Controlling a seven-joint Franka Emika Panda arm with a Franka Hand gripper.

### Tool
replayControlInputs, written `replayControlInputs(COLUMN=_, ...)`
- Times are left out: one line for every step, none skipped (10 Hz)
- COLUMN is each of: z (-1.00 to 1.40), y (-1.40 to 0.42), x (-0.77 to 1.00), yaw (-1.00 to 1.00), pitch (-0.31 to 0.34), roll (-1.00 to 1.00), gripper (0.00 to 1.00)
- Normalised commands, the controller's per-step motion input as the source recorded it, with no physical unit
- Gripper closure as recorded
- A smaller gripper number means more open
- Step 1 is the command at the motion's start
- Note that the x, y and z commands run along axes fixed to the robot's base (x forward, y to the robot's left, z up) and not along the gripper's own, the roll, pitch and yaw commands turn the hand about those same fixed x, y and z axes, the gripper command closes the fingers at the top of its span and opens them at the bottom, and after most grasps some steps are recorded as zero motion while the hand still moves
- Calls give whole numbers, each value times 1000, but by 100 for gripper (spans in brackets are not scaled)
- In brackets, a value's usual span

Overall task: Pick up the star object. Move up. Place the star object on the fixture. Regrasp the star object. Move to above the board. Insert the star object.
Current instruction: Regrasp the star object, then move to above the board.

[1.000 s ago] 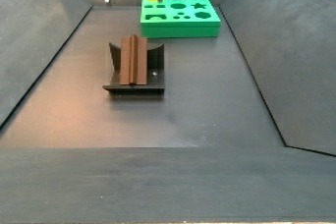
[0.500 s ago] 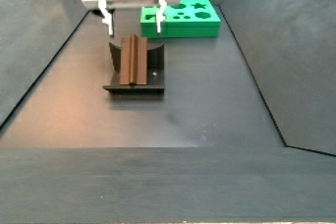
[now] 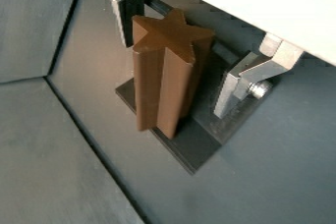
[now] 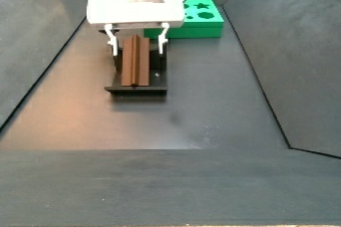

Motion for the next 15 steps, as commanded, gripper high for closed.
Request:
replayControlInputs(z=-199, y=-6, x=18, yaw=-2, pitch=51, roll=26, gripper=0)
replayControlInputs(z=-197, y=-5, x=19, yaw=5, pitch=51, roll=26, gripper=0)
replayControlInputs(z=-194, y=-4, x=22, yaw=21, pitch=51, roll=26, gripper=0)
replayControlInputs(z=-193, y=-4, x=22, yaw=29, pitch=51, roll=26, gripper=0)
replayControlInputs(z=-192, y=-3, x=22, yaw=35, pitch=51, roll=26, gripper=0)
replayControlInputs(z=0, y=0, x=0, yaw=0, pitch=0, roll=0, gripper=100)
replayControlInputs(z=1000, y=-31, x=-70, yaw=-75, pitch=-313, roll=-118, gripper=100)
replayControlInputs(z=1000, y=-31, x=-73, yaw=-84, pitch=-307, roll=-119, gripper=100)
replayControlInputs(z=1000, y=-26, x=-84, yaw=-131, pitch=-264, roll=-120, gripper=100)
replayControlInputs(z=1000, y=-24, x=-84, yaw=-152, pitch=-240, roll=-128, gripper=100)
replayControlInputs(z=1000, y=-20, x=-86, yaw=-183, pitch=-177, roll=-134, gripper=100)
replayControlInputs(z=1000, y=-19, x=-88, yaw=-200, pitch=-144, roll=-135, gripper=100)
replayControlInputs(z=1000, y=-14, x=-89, yaw=-219, pitch=-60, roll=-141, gripper=100)
replayControlInputs(z=1000, y=-11, x=-90, yaw=-220, pitch=-25, roll=-144, gripper=100)
replayControlInputs(z=1000, y=-8, x=-91, yaw=-194, pitch=31, roll=-142, gripper=100)
